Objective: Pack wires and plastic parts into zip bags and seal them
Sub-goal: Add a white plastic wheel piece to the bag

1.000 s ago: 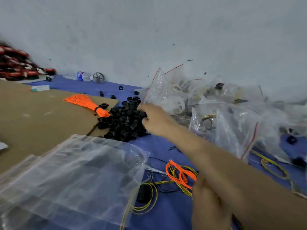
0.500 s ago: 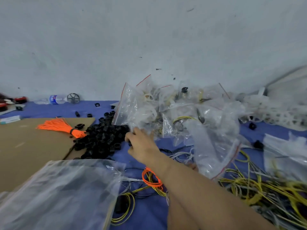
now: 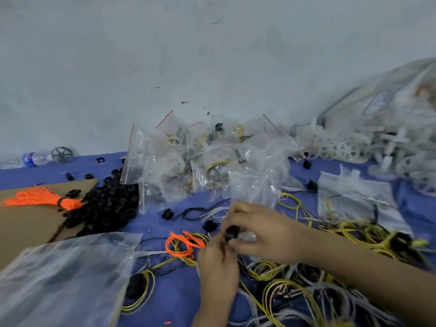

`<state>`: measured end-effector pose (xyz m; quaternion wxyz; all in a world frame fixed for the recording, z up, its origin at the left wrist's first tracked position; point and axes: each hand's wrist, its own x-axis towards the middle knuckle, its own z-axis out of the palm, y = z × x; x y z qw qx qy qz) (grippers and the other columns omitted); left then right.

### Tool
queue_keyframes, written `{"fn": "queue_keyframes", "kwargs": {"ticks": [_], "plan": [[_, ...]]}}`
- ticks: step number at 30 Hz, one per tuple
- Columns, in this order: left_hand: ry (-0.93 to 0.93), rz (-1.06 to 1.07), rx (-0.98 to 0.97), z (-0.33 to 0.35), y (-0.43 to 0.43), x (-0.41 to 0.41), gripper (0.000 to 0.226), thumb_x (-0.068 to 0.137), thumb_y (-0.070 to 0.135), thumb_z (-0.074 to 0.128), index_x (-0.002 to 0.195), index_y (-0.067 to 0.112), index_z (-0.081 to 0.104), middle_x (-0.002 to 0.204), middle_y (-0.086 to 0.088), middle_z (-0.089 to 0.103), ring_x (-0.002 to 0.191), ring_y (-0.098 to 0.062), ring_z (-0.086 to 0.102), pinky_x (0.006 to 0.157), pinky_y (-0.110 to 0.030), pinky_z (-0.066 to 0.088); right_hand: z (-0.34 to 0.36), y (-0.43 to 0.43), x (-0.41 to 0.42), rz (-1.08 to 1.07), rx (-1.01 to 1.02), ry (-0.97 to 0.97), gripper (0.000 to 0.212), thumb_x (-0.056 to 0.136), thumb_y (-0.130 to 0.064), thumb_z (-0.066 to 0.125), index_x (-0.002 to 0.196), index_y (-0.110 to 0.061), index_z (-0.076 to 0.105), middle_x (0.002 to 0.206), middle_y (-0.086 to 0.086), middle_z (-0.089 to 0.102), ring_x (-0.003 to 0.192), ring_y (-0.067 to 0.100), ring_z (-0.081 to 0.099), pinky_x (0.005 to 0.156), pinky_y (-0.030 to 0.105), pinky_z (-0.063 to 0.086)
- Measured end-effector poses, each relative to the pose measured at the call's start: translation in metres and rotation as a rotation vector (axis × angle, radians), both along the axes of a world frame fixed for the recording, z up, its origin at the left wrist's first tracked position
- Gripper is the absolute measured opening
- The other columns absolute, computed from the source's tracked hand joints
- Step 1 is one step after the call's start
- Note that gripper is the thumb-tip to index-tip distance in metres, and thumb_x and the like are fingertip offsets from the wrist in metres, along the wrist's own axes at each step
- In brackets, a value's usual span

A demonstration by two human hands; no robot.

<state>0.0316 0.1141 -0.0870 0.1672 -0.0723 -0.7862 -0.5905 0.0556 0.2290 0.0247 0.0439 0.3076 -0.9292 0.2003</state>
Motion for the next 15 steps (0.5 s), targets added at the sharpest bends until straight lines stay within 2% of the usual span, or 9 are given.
{"fn": "queue_keyframes", "kwargs": {"ticks": [2, 4, 5, 7, 8, 9, 12, 13, 15], "plan": [[-0.066, -0.016, 0.105, -0.007, -0.009, -0.006, 0.05, 0.094, 0.006, 0.048, 0.049, 0.028, 0.054, 0.046, 0.011, 0.051, 0.046, -0.004, 0.041, 0.046, -0.024, 0.023, -0.005, -0.005, -0.003, 0.001, 0.122, 0.044, 0.025, 0.091, -0.024, 0.054, 0.115, -0.016, 0.057, 0.115, 0.0, 0.045, 0.105, 0.016, 0.05, 0.097, 0.029, 0.035], [-0.052, -0.051, 0.134, -0.005, -0.011, -0.007, 0.045, 0.099, 0.022, 0.047, 0.055, 0.03, 0.058, 0.052, 0.004, 0.057, 0.051, -0.005, 0.048, 0.051, -0.034, 0.041, -0.009, -0.006, -0.011, -0.084, 0.299, 0.158, 0.027, 0.091, -0.024, 0.05, 0.117, -0.016, 0.051, 0.119, 0.002, 0.04, 0.105, 0.023, 0.051, 0.102, 0.037, 0.03], [-0.049, -0.066, 0.146, -0.003, -0.011, -0.005, 0.04, 0.098, 0.033, 0.046, 0.061, 0.029, 0.059, 0.056, -0.001, 0.059, 0.056, -0.016, 0.054, 0.056, -0.039, 0.047, -0.011, -0.007, -0.016, -0.153, 0.368, 0.201, 0.027, 0.09, -0.018, 0.05, 0.117, -0.015, 0.048, 0.12, 0.003, 0.037, 0.101, 0.027, 0.052, 0.1, 0.038, 0.032], [-0.053, -0.088, 0.185, -0.001, -0.011, -0.008, 0.037, 0.094, 0.051, 0.047, 0.078, 0.026, 0.07, 0.065, -0.005, 0.066, 0.066, -0.024, 0.061, 0.066, -0.047, 0.055, -0.012, -0.011, -0.024, -0.298, 0.446, 0.224, 0.035, 0.086, -0.004, 0.052, 0.119, -0.014, 0.044, 0.122, 0.005, 0.033, 0.092, 0.031, 0.054, 0.077, 0.039, 0.041], [-0.073, -0.111, 0.222, -0.003, -0.01, -0.011, 0.041, 0.093, 0.053, 0.047, 0.094, 0.023, 0.074, 0.071, -0.002, 0.07, 0.071, -0.019, 0.064, 0.07, -0.047, 0.056, -0.013, -0.013, -0.029, -0.338, 0.471, 0.225, 0.037, 0.086, -0.002, 0.052, 0.12, -0.014, 0.043, 0.123, 0.005, 0.033, 0.09, 0.031, 0.055, 0.066, 0.038, 0.038], [-0.09, -0.13, 0.262, -0.002, -0.011, -0.011, 0.04, 0.093, 0.05, 0.045, 0.109, 0.026, 0.072, 0.079, 0.003, 0.073, 0.079, -0.016, 0.066, 0.074, -0.046, 0.057, -0.012, -0.016, -0.033, -0.348, 0.501, 0.228, 0.037, 0.087, -0.003, 0.052, 0.122, -0.014, 0.044, 0.123, 0.005, 0.033, 0.09, 0.031, 0.055, 0.062, 0.037, 0.036], [-0.098, -0.137, 0.317, -0.003, -0.013, -0.012, 0.037, 0.092, 0.047, 0.039, 0.118, 0.04, 0.064, 0.094, 0.005, 0.073, 0.093, -0.023, 0.068, 0.079, -0.049, 0.056, -0.018, -0.027, -0.044, -0.246, 0.551, 0.257, 0.035, 0.087, -0.005, 0.051, 0.122, -0.011, 0.048, 0.123, 0.009, 0.04, 0.099, 0.031, 0.054, 0.073, 0.038, 0.042], [-0.087, -0.124, 0.329, -0.003, -0.013, -0.012, 0.042, 0.089, 0.05, 0.038, 0.117, 0.036, 0.065, 0.094, 0.001, 0.073, 0.091, -0.027, 0.068, 0.078, -0.051, 0.055, -0.02, -0.029, -0.049, -0.191, 0.576, 0.275, 0.036, 0.086, -0.003, 0.05, 0.122, -0.008, 0.047, 0.122, 0.011, 0.042, 0.103, 0.031, 0.051, 0.076, 0.037, 0.041], [-0.08, -0.064, 0.358, -0.002, -0.012, -0.013, 0.041, 0.092, 0.049, 0.037, 0.108, 0.029, 0.068, 0.087, -0.007, 0.072, 0.085, -0.031, 0.068, 0.074, -0.054, 0.055, -0.02, -0.034, -0.057, -0.11, 0.623, 0.247, 0.039, 0.085, -0.001, 0.048, 0.124, -0.006, 0.043, 0.12, 0.014, 0.044, 0.104, 0.031, 0.052, 0.068, 0.03, 0.035]]}}
